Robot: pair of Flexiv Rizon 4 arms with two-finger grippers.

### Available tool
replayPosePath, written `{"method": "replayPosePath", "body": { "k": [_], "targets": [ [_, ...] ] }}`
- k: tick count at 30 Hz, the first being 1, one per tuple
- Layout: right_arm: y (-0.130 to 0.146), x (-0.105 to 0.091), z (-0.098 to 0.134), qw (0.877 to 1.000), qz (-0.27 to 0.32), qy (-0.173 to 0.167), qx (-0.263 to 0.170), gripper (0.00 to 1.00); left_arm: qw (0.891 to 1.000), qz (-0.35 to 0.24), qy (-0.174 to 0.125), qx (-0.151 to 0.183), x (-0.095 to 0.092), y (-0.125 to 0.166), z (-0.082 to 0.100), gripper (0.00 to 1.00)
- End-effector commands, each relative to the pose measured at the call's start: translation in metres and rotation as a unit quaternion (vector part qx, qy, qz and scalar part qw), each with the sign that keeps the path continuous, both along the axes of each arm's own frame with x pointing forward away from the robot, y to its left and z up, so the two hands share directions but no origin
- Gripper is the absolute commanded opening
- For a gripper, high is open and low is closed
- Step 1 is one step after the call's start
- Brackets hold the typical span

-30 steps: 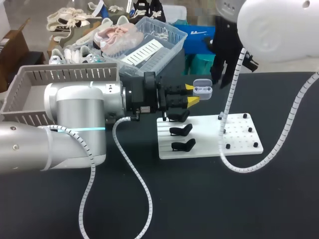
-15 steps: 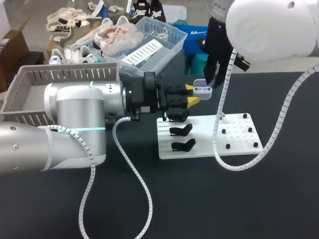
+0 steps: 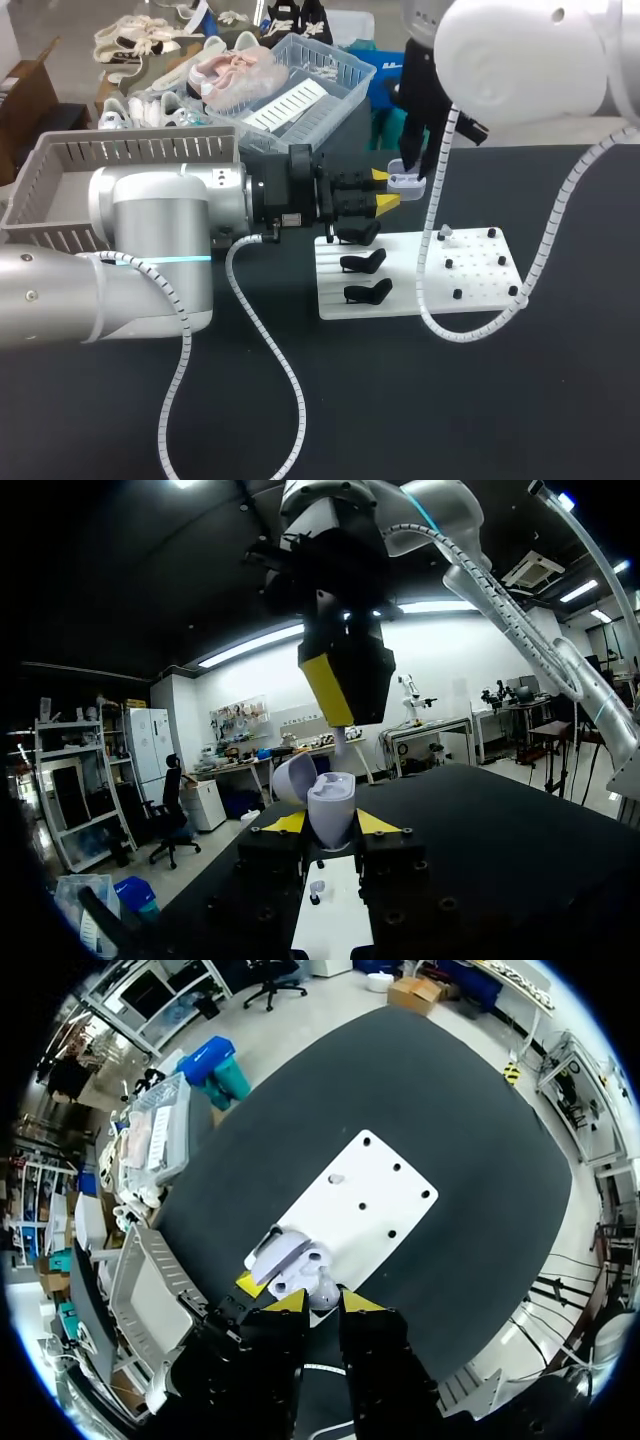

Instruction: Pick up each earbud case from the left stands, insert the matching earbuds, close the lid, and place the case in the box.

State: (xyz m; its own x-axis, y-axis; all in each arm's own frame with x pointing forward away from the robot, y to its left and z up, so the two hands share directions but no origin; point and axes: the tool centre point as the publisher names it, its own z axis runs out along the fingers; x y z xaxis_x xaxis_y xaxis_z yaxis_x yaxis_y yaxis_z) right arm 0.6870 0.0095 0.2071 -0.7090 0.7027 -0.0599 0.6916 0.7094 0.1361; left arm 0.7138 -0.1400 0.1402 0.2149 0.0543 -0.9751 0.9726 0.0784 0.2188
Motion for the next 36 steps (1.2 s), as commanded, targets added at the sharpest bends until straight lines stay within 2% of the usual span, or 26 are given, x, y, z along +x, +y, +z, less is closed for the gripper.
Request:
{"method": "replayPosePath", "body": {
  "k": [1, 36],
  "targets": [
    [0.0027, 0.0007, -0.0016, 1.0, 0.0, 0.003, -0.002, 0.0, 1.0, 0.002, -0.001, -0.001, -0.0005, -0.0001, -0.0004, 0.0],
    [0.0031, 0.0007, -0.01, 1.0, -0.005, 0.009, -0.001, 0.0, 1.0, 0.002, -0.001, -0.001, -0.0005, -0.0001, -0.0004, 0.0]
  ]
}}
